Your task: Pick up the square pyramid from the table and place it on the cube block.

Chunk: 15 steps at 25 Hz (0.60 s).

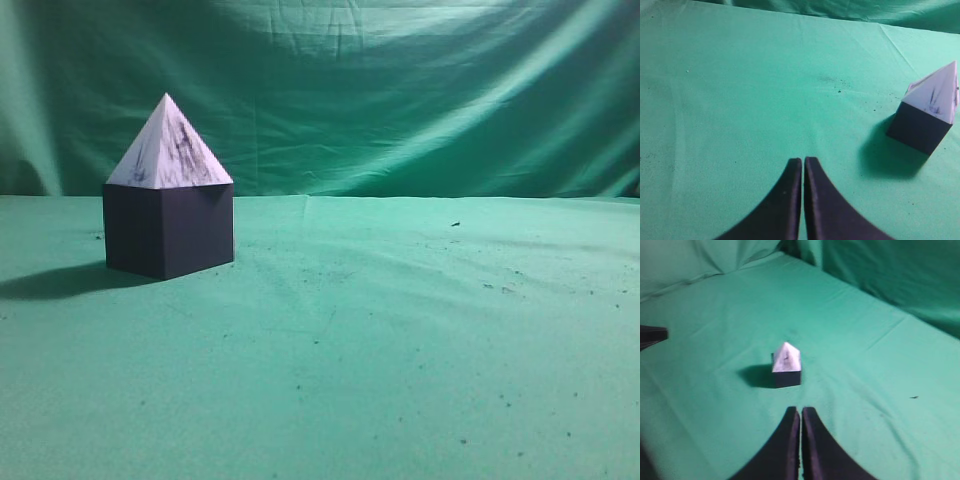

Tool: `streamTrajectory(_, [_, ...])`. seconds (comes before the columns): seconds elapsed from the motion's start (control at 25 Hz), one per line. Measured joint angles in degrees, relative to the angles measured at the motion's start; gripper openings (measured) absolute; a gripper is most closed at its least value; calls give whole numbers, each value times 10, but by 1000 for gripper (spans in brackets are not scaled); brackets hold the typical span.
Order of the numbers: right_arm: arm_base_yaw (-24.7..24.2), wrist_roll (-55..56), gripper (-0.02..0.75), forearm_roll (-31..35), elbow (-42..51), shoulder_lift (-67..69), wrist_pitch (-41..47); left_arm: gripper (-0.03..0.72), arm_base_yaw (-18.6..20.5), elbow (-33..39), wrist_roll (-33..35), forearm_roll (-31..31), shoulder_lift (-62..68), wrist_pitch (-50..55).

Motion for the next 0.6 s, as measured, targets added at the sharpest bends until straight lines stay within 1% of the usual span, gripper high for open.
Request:
streamTrajectory(0.08, [-8, 14, 0, -25, 17, -16, -10, 0, 0, 0, 0, 0, 0, 0])
streamTrajectory(0.12, [-22, 19, 0, -30, 33, -27, -26, 0, 0, 0, 0, 0, 0, 0])
streamTrajectory(0.16, [-46, 22, 0, -31, 55, -40, -45, 0, 0, 0, 0, 0, 0, 0])
streamTrajectory(0.24, [-112, 25, 0, -31, 105, -67, -90, 0, 0, 0, 0, 0, 0, 0])
streamTrajectory(0.36, [-207, 26, 0, -25, 210, -122, -182, 0, 0, 0, 0, 0, 0, 0])
streamTrajectory(0.44, [-255, 26, 0, -25, 277, -161, -240, 0, 0, 0, 0, 0, 0, 0])
streamTrajectory(0.52, [-309, 26, 0, -24, 340, -203, -275, 0, 0, 0, 0, 0, 0, 0])
streamTrajectory(0.6, [-350, 27, 0, -24, 401, -252, -289, 0, 0, 0, 0, 0, 0, 0])
